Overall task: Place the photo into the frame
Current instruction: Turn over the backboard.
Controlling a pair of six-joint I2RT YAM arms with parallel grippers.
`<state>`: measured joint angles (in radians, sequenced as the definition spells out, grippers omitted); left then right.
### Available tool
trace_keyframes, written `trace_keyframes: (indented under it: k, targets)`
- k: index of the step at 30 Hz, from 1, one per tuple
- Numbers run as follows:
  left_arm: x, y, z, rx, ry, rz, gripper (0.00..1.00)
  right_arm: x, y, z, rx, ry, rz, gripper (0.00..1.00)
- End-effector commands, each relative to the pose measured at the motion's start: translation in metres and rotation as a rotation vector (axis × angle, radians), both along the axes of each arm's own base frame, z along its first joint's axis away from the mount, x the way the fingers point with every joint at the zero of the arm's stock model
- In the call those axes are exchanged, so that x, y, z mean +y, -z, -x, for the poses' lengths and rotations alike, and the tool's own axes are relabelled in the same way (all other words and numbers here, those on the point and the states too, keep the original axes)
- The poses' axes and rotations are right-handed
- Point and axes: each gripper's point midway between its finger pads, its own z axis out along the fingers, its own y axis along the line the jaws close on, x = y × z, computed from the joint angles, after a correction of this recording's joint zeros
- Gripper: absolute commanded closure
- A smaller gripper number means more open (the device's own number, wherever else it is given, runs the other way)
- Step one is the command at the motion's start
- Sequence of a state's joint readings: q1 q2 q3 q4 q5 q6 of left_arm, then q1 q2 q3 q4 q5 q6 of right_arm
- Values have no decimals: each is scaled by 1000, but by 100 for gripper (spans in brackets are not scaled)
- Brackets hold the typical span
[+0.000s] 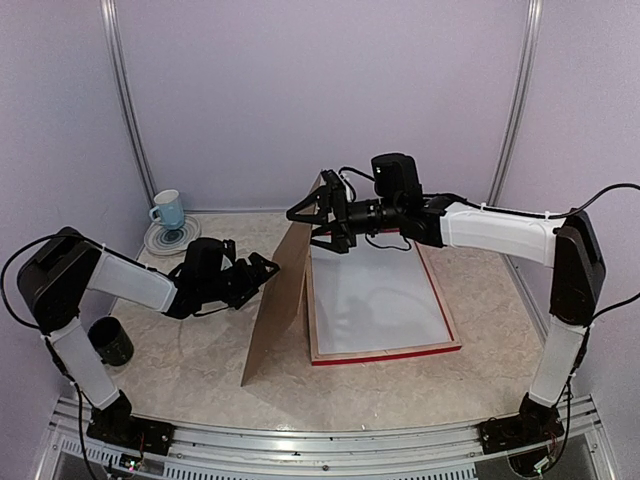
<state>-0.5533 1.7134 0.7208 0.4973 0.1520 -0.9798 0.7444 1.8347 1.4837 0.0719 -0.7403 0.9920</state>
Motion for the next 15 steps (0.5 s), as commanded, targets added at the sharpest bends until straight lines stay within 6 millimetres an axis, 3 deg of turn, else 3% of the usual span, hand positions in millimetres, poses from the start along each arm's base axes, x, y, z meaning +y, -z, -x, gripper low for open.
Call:
trace_keyframes:
  k: [1, 15]
  targets:
    - [-3, 14, 9, 37, 26, -27, 5, 18, -32, 9, -74, -49, -70, 1]
    - [21, -8, 4, -15, -33, -50, 5, 48, -31, -4, -90, -65, -59, 1]
